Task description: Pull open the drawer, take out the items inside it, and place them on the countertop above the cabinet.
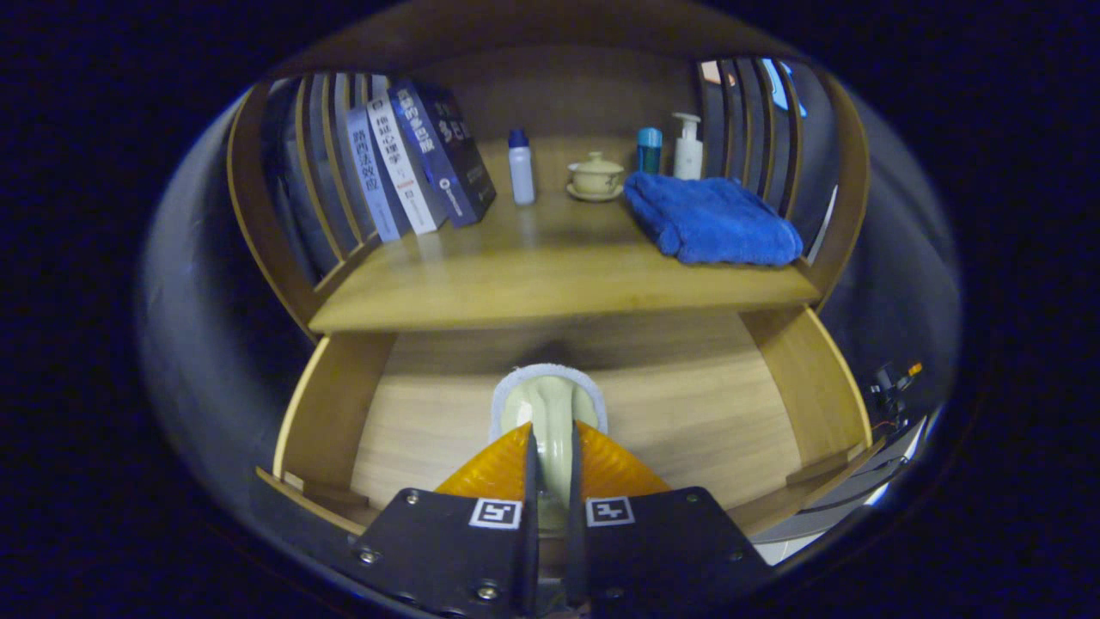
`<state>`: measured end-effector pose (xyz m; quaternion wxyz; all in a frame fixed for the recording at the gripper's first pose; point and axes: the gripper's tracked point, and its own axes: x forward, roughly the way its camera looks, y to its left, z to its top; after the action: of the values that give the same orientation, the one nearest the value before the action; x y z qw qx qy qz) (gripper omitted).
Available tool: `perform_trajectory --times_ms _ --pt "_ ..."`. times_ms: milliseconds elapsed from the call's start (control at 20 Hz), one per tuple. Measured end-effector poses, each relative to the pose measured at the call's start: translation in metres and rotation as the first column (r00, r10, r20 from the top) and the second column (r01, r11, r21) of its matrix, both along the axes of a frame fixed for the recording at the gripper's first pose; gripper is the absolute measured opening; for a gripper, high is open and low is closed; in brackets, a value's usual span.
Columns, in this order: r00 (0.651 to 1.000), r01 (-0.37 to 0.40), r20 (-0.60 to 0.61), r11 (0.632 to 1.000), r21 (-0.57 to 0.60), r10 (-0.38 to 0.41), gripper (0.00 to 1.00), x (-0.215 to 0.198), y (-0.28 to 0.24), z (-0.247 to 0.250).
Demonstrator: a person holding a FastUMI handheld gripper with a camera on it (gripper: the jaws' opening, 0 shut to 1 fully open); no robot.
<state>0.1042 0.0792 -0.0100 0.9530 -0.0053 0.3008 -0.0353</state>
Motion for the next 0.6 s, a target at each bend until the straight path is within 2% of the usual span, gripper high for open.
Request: perform_trajectory --times_ms 250,600 --pt "0.989 -0.02 0.148 0.999 0.031 0.016 0.13 0.019 0.01 0.061" --pt "0.962 0.042 0.269 0.999 0.03 -0.048 0.13 0.082 -0.012 0.1"
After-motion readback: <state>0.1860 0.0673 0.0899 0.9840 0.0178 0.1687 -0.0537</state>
